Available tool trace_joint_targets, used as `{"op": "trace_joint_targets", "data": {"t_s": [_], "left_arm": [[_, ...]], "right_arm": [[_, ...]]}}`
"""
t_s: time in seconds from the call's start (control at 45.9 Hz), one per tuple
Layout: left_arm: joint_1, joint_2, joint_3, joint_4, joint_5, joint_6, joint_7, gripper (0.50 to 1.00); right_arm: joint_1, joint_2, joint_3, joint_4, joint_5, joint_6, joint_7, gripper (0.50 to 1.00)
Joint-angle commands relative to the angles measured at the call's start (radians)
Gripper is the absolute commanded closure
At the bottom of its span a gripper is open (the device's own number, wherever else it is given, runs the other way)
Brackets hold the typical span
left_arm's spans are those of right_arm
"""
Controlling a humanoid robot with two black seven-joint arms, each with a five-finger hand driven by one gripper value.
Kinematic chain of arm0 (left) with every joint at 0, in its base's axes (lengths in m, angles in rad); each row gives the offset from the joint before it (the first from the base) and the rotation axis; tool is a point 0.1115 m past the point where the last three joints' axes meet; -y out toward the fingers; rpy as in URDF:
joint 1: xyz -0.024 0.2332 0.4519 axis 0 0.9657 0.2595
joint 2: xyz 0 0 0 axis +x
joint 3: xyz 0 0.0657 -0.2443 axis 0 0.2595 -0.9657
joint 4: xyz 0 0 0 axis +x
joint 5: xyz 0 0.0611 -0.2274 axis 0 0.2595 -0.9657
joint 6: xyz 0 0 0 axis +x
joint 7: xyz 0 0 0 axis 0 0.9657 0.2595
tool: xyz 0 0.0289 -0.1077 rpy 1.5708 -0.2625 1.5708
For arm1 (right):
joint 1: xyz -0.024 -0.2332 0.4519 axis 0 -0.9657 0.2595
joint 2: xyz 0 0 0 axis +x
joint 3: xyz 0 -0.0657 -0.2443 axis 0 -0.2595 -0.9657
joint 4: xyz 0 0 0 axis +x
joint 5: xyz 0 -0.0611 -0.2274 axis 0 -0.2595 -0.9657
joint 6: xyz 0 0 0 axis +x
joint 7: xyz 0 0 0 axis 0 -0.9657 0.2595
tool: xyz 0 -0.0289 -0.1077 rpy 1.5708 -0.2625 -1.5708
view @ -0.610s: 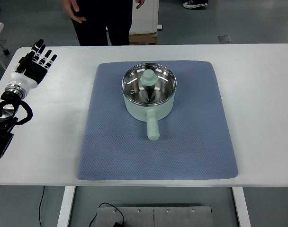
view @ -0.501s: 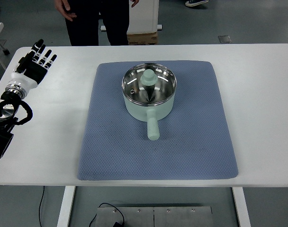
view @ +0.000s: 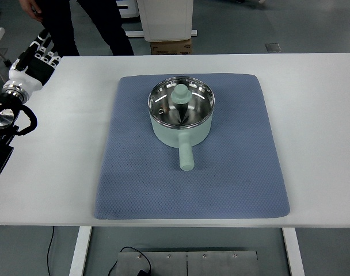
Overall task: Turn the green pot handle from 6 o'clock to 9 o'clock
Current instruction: 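Raise the left hand from its rest pose toward the pot, then reach the left hand over the pot rim toward the green handle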
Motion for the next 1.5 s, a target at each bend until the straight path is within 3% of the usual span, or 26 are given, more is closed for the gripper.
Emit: {"op": "trace_joint_targets", "data": {"t_s": [0.0, 0.262, 0.436, 0.85, 1.09, 1.308, 1.482], "left_arm": [[-0.047, -0.002, 0.026, -0.045, 0.078, 0.0, -0.001, 0.5], [-0.153, -0.013, 0.081, -0.203, 0.194, 0.0, 0.006, 0.5], [-0.257, -0.013, 0.31, -0.333, 0.241, -0.011, 0.006, 0.5], [-0.354, -0.042, 0.526, -0.557, 0.336, -0.022, 0.008, 0.5], [-0.382, -0.051, 0.659, -0.672, 0.448, -0.149, 0.016, 0.5], [-0.403, -0.039, 0.764, -0.686, 0.528, -0.279, 0.057, 0.5], [-0.426, -0.028, 0.819, -0.685, 0.531, -0.287, 0.103, 0.5]], "right_arm": [[0.0, 0.0, 0.0, 0.0, 0.0, 0.0, 0.0, 0.5], [0.0, 0.0, 0.0, 0.0, 0.0, 0.0, 0.0, 0.5], [0.0, 0.0, 0.0, 0.0, 0.0, 0.0, 0.0, 0.5], [0.0, 0.0, 0.0, 0.0, 0.0, 0.0, 0.0, 0.5], [0.0, 0.0, 0.0, 0.001, 0.0, 0.0, 0.0, 0.5], [0.0, 0.0, 0.0, 0.001, 0.0, 0.0, 0.0, 0.5], [0.0, 0.0, 0.0, 0.0, 0.0, 0.0, 0.0, 0.5]]}}
